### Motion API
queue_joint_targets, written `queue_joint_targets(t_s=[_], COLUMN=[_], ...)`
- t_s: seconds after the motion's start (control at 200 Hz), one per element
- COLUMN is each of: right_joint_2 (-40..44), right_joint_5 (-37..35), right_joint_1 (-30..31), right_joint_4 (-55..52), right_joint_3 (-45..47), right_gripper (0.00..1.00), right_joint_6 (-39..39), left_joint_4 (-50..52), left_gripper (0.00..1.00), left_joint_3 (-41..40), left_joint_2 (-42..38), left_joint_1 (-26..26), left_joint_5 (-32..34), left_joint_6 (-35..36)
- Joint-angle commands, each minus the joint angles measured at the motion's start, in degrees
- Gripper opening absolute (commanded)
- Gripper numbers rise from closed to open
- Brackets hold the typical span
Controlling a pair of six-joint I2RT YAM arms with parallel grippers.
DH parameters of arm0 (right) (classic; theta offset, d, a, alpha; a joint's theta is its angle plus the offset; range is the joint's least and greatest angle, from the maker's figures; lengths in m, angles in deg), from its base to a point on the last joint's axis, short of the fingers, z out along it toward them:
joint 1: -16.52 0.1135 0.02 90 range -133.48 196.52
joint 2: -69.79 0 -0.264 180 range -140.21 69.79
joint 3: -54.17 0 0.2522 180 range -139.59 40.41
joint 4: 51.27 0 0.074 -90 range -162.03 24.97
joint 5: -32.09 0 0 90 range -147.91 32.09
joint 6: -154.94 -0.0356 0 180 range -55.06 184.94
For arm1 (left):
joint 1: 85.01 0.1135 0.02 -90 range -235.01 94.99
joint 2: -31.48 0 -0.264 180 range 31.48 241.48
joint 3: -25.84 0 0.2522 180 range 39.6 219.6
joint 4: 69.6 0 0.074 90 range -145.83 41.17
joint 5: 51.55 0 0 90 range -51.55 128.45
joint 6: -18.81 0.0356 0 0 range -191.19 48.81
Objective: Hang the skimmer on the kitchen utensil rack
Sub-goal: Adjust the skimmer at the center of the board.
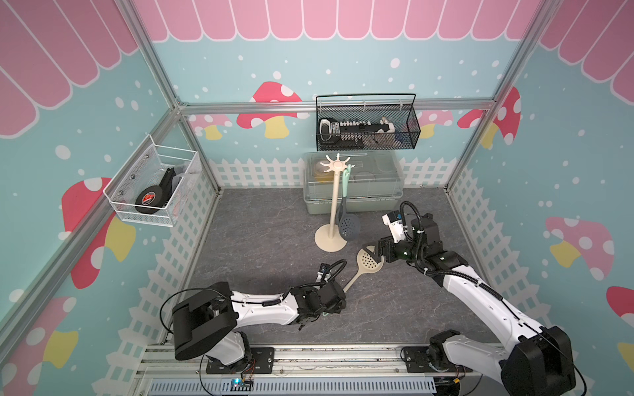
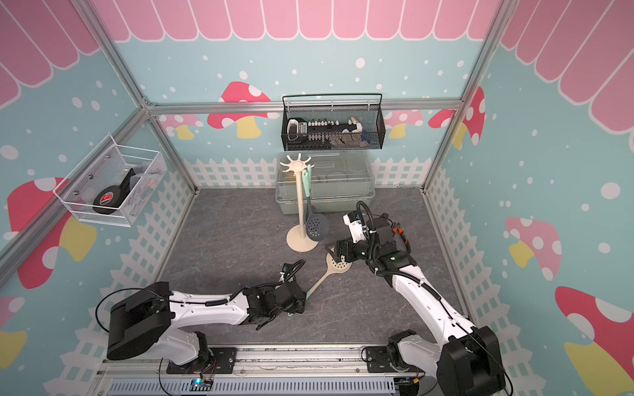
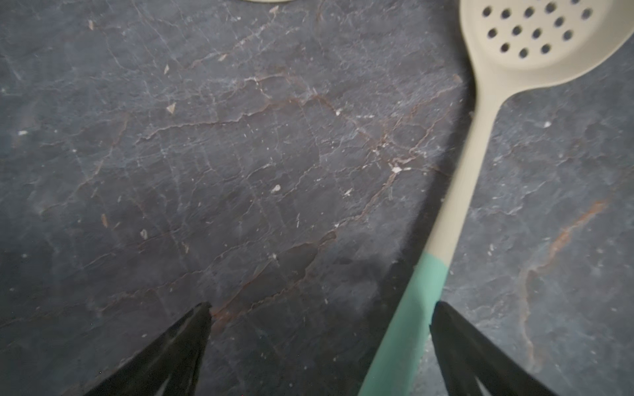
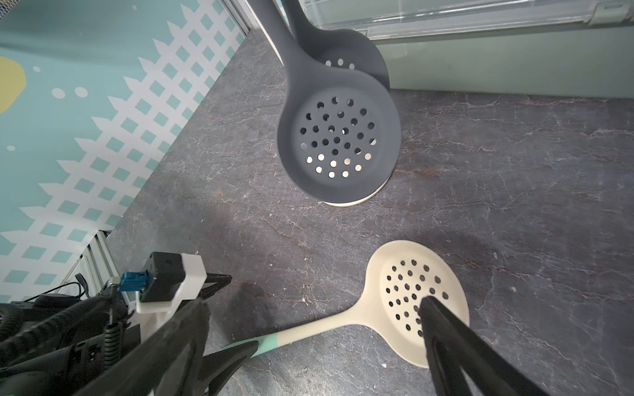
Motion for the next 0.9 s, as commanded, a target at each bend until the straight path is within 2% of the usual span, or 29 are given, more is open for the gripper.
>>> queue_joint_targets(t_s=[0.0,0.225,0.44,0.62,0.896], right_joint_2=[1.51,1.26,0.33,-0.18,-2.25], right_joint_5=[0.11,-0.17,0.66,0.45,0.72], right_joint_1=[0.46,0.47,0.5,0.79,4.83], right_joint_4=[0.35,0.43,1.47,-1.14,-5.39], right_joint_3=[-0.48,-1.16,-1.64,-2.72,-4.4], right_gripper=[0.96,0.96,0.95,0.95,0.95], right_joint_6=[0.66,0.16,-0.69,1.62,6.76], left_joint_4=[3.72,3.73,6.86,10.58,11.29], left_gripper=[0.99,0.98,0.96,0.97,0.99], left_joint_3=[1.18,1.07,2.32,0.82,-1.19], left_joint_2=[1.2,-0.48,2.07,2.32,0.31], left_joint_1=[-0.3,-0.6,-0.68,-0.72,1.82], left_joint_5=[0.87,-4.21,-6.01,-1.63,2.92], left_joint_6=[0.01,2.59,1.98,-3.21,-5.97])
